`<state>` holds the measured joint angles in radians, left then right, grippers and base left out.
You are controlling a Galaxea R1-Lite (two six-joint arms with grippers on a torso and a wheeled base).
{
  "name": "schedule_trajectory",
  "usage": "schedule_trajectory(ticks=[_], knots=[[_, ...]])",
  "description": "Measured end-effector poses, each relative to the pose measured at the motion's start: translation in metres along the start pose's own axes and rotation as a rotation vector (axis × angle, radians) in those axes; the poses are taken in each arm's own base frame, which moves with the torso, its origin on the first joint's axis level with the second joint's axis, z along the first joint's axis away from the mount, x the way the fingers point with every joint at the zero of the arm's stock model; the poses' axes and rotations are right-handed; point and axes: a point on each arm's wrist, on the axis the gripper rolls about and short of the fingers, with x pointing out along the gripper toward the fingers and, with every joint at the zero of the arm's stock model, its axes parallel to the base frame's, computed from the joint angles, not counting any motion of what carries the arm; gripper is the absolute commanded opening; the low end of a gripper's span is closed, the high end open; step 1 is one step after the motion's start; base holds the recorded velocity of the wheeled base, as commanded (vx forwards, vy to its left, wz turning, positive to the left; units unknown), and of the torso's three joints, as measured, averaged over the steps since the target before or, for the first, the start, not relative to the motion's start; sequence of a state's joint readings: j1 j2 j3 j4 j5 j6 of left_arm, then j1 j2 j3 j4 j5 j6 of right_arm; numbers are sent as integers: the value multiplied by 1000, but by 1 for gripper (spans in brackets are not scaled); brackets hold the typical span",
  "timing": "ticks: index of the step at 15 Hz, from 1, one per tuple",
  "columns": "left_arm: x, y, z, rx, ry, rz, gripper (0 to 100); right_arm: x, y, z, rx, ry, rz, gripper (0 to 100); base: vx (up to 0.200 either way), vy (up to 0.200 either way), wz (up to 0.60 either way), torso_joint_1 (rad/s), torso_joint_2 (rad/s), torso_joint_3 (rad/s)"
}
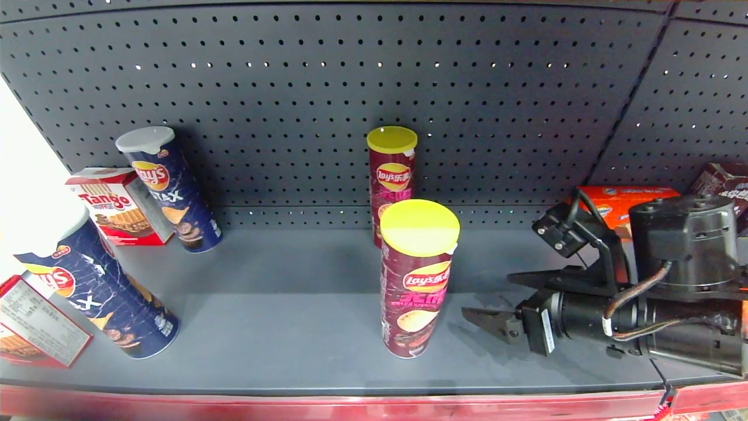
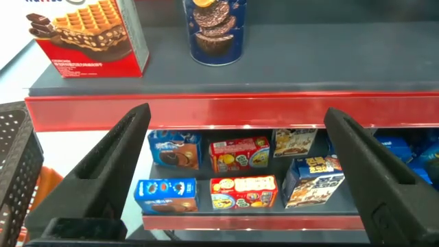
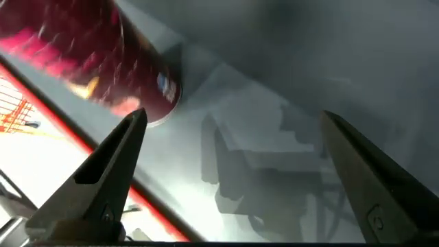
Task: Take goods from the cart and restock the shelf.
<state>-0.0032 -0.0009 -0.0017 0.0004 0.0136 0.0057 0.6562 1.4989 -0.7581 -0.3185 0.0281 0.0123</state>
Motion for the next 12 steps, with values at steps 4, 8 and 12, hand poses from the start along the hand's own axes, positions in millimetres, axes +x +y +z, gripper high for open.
schedule_trajectory(ticks=[4,8,12], knots=[[0,0,0,0,0,-1,100,20,0,8,-1,6,-4,100,0,0,0,0,0,0],[0,0,0,0,0,-2,100,33,5,7,-11,25,7,100,0,0,0,0,0,0],[0,0,0,-1,0,-2,100,41,13,6,-24,40,32,100,0,0,0,0,0,0]])
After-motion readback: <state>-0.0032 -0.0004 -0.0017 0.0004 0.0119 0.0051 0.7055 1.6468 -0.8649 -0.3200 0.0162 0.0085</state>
